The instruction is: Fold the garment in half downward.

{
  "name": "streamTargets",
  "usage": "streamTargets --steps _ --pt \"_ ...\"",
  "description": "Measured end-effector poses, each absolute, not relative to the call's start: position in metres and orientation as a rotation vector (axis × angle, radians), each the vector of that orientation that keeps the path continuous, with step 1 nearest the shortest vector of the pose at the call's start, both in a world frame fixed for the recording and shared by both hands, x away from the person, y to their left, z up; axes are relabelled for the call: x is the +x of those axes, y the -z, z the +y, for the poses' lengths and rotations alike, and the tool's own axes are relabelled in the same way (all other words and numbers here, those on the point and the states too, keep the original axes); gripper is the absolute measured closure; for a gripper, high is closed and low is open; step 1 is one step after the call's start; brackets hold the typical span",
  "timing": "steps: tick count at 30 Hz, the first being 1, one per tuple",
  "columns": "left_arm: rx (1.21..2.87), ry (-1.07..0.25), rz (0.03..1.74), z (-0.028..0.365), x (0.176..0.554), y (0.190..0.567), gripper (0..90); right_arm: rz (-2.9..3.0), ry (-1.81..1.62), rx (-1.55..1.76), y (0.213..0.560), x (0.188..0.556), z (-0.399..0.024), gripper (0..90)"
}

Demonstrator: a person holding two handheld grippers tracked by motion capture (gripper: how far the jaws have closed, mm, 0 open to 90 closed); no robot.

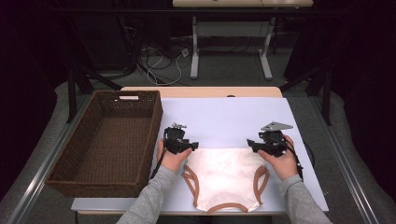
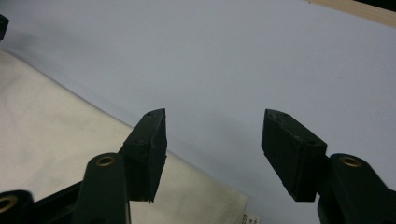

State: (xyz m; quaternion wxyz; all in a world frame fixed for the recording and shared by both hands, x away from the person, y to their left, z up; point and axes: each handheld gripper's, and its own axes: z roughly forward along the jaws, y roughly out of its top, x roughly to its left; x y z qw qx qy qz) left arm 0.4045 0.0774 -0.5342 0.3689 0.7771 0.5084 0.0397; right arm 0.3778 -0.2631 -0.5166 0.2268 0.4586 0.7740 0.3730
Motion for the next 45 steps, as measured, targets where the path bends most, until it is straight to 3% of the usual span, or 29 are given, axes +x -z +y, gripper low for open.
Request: streamTargets --steps 14,28,35,45 --pt "2.075 -0.071 1.37 0.079 0.409 0.546 64.6 2.137 -1.022 1.306 0.517 0.377 -0.263 42.1" --pt "2.08 -0.056 1.372 0.079 0.412 0.548 85.5 2.142 -0.98 1.381 0.523 0.383 -0.267 48.8" --pt "2.07 -0.055 1.364 0.079 0.41 0.546 87.3 2.171 -0.907 1.426 0.532 0.387 -0.272 58.7" --pt "2.059 -0.069 1.353 0.08 0.408 0.542 87.5 2.207 -0.88 1.495 0.545 0.389 -0.284 62.1"
